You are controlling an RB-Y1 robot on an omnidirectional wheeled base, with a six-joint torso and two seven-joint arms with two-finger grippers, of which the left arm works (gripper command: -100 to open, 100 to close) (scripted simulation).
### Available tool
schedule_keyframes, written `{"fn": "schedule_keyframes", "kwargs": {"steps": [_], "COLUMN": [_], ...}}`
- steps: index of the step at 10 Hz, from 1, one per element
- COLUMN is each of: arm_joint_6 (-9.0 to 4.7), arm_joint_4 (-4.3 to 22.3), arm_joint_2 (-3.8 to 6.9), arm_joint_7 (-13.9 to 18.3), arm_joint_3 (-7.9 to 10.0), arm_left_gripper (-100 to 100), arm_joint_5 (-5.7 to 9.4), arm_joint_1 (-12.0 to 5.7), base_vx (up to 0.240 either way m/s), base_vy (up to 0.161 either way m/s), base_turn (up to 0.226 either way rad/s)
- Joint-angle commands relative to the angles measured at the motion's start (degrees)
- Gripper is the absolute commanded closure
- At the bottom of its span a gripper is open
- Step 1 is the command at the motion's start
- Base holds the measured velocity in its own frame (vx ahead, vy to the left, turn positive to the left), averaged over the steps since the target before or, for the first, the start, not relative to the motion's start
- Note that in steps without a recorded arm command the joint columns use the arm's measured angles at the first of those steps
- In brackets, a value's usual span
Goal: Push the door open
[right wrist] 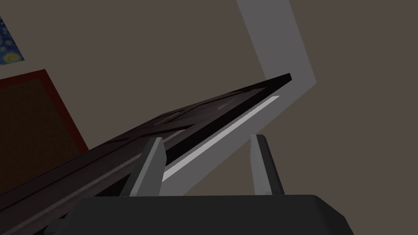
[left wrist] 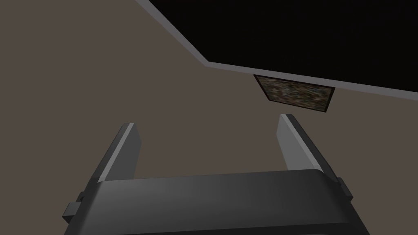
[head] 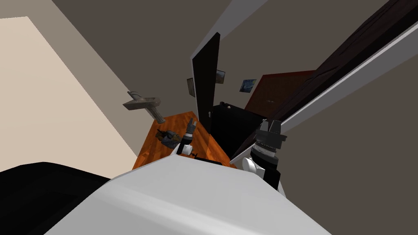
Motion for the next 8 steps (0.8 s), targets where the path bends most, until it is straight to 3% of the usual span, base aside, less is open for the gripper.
{"fn": "schedule_keyframes", "kwargs": {"steps": [1,8], "arm_joint_6": [-0.21,-0.79], "arm_joint_4": [0.5,5.3], "arm_joint_2": [0.04,0.43], "arm_joint_7": [0.1,0.5], "arm_joint_3": [-0.21,-1.23], "arm_left_gripper": [-100,-100], "arm_joint_5": [-0.02,0.07], "arm_joint_1": [0.00,-2.00], "base_vx": [0.049,0.044], "base_vy": [0.041,0.034], "base_turn": [-0.052,-0.045]}}
